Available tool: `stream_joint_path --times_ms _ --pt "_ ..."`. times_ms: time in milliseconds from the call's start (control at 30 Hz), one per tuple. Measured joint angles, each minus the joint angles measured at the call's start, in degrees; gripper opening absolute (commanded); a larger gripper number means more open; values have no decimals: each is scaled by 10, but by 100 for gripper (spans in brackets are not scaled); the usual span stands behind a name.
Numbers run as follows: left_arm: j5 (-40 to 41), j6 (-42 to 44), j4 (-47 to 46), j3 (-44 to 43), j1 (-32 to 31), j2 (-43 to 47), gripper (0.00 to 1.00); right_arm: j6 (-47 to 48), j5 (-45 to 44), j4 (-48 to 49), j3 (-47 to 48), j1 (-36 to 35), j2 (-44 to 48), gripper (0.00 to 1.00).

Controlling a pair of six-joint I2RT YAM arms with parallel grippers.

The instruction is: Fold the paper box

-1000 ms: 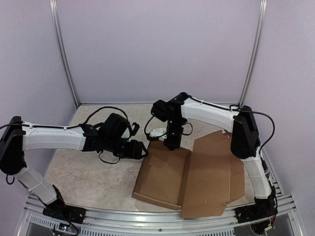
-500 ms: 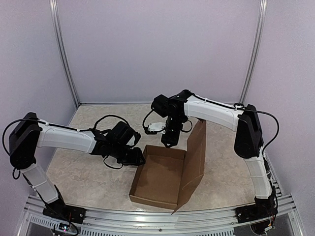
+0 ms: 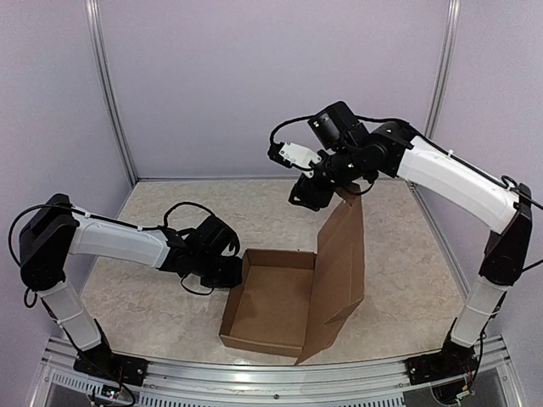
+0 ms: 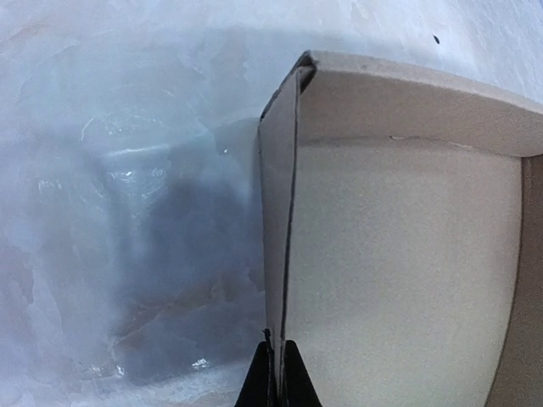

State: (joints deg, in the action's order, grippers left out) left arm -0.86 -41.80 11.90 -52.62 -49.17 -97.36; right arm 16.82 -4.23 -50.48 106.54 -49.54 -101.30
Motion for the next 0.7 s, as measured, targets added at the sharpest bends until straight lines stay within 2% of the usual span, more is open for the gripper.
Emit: stream_joint_path --times_ms 267,500,700 --pt "47 -35 19 -13 -10 -6 0 -72 -59 71 -93 -2 136 71" --pt "92 -79 72 -49 -11 -21 0 -121 -113 135 -164 -2 285 78" --pt "116 -114 114 -78 -10 -30 0 -147 -162 161 -219 -2 343 82"
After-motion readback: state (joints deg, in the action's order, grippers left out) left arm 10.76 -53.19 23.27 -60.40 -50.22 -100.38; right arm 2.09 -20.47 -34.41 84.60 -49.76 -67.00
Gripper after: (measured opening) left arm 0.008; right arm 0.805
